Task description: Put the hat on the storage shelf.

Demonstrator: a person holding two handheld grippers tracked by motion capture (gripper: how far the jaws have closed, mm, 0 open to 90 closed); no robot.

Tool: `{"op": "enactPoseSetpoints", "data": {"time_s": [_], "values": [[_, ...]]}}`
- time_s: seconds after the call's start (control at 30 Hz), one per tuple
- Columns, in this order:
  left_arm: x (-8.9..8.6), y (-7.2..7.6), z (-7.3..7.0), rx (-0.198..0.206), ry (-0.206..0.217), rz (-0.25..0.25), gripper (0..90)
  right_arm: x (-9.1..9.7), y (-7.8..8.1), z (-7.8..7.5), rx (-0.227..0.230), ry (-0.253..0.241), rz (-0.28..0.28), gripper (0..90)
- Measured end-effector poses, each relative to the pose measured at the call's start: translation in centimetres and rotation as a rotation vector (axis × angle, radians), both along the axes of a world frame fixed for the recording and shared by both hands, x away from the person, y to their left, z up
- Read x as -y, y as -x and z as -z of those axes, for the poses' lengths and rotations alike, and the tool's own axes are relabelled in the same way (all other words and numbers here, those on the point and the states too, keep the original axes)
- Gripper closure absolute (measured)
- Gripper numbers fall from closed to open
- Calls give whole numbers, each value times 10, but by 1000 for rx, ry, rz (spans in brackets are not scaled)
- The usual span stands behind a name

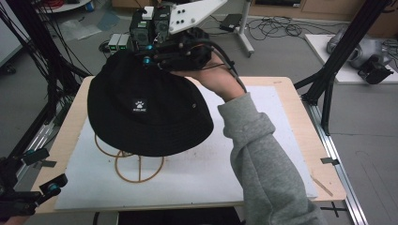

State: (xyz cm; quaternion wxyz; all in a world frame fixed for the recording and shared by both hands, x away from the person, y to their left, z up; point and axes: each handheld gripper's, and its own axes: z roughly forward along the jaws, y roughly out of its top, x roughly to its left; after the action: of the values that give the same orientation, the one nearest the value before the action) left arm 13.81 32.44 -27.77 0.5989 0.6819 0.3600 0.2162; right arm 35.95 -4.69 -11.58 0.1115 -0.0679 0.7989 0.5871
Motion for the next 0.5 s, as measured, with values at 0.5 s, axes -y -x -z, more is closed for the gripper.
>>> {"op": "enactPoseSetpoints", "data": {"time_s": [0.5], "values": [[-5, 12, 4, -13, 0, -23, 24, -63, 7, 14, 54, 42, -45, 881]]}}
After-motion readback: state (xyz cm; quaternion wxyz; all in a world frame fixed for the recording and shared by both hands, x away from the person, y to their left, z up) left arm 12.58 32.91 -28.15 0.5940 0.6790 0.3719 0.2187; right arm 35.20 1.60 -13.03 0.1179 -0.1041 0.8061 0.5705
